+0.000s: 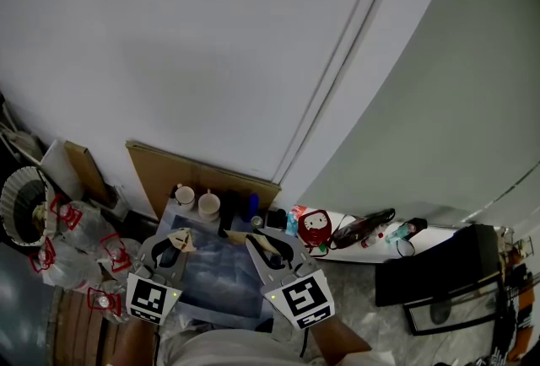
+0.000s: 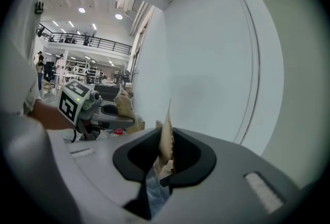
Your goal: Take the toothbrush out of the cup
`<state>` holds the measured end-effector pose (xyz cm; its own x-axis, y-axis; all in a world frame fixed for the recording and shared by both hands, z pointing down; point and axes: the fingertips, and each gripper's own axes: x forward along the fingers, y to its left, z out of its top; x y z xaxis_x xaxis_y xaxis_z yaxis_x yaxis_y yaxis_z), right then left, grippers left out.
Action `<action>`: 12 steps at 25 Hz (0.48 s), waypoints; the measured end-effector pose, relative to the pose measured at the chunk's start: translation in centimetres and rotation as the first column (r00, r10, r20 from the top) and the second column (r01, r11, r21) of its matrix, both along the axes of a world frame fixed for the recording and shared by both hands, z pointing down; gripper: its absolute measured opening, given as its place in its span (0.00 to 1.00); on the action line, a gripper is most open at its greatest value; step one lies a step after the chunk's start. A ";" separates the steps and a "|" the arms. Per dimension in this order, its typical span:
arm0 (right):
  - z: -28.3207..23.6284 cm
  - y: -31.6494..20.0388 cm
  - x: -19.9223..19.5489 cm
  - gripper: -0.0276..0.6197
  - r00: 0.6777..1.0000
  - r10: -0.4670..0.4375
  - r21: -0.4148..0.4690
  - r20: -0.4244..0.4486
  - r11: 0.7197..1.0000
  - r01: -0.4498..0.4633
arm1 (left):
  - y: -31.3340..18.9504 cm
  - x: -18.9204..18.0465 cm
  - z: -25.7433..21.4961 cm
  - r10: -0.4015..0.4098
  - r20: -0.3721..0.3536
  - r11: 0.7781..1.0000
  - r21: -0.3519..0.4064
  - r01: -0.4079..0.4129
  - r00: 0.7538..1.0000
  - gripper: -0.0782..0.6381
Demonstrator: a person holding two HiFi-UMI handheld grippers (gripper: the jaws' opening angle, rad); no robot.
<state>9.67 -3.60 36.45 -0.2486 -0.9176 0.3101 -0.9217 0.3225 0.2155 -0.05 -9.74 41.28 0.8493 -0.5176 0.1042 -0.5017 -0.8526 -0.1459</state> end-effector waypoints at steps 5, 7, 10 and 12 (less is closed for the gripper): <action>0.4 0.1 0.0 0.12 1.000 -0.003 -0.001 -0.002 1.000 0.003 | 0.1 -0.1 0.1 0.001 -0.001 1.000 -0.003 -0.001 1.000 0.15; 0.5 0.0 0.1 0.12 1.000 -0.003 -0.002 -0.002 1.000 0.003 | -0.1 -0.1 0.1 0.001 0.000 1.000 -0.006 -0.001 1.000 0.15; 0.4 -0.1 0.2 0.12 1.000 -0.003 -0.002 0.001 1.000 0.003 | -0.2 0.0 0.0 0.001 0.000 1.000 -0.005 -0.001 1.000 0.15; 0.3 -0.1 0.2 0.12 1.000 -0.003 0.000 0.003 1.000 0.003 | -0.3 0.0 0.0 0.002 0.000 1.000 -0.002 -0.002 1.000 0.15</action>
